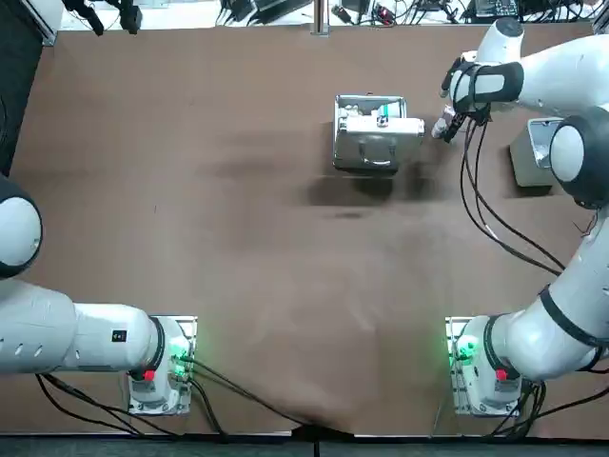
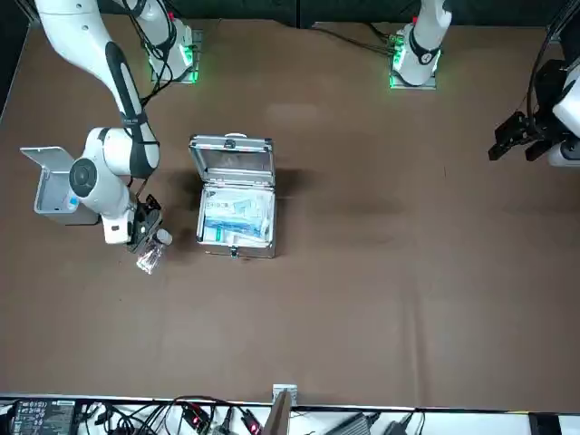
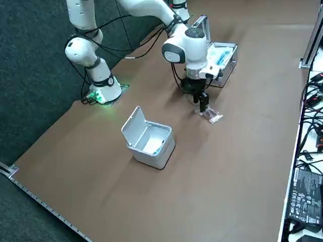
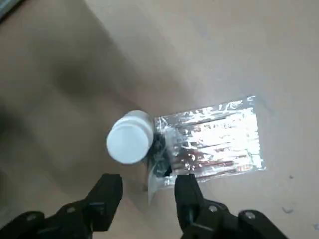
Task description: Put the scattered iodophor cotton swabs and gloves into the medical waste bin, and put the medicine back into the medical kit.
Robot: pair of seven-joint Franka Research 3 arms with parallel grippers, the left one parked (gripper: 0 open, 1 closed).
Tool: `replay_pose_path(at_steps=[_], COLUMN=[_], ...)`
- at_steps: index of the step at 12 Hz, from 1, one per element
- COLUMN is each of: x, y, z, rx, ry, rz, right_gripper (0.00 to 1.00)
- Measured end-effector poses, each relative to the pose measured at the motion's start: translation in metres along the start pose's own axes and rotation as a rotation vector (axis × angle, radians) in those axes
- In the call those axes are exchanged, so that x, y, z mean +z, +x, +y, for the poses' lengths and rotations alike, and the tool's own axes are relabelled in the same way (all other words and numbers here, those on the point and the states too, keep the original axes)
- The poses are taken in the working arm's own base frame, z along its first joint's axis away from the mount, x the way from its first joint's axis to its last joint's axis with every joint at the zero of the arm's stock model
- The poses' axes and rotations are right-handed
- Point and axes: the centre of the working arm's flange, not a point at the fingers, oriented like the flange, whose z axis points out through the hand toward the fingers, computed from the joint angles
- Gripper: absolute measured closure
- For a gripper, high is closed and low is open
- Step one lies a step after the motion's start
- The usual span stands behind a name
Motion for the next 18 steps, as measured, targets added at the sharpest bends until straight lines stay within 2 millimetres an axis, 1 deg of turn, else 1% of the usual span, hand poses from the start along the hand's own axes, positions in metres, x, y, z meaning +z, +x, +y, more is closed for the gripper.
replay_pose_path(at_steps=[1,2,6,7,8,9,10,11,12,13,14,18], x=[0.004,0.008,0.02,0.021,0.022,0.022,0.022,0.02,0.02,0.02,0.02,0.017], y=[0.0,0.0,-0.001,-0.002,-0.002,-0.002,-0.002,-0.002,-0.002,-0.002,-0.003,-0.004], z=[0.0,0.001,0.002,0.002,0.002,0.002,0.002,0.004,0.004,0.004,0.004,0.007], rx=[0.001,0.003,0.006,0.006,0.007,0.007,0.007,0.01,0.01,0.011,0.012,0.015], ry=[-0.006,-0.012,-0.017,-0.016,-0.016,-0.016,-0.017,-0.022,-0.022,-0.023,-0.023,-0.027], rz=[0.001,0.002,-0.003,-0.005,-0.006,-0.005,-0.005,-0.001,-0.002,-0.002,-0.001,0.001], right_gripper=[0.33,0.35,0.37,0.43,0.53,0.53,0.59,0.85,0.85,0.89,0.98,0.99])
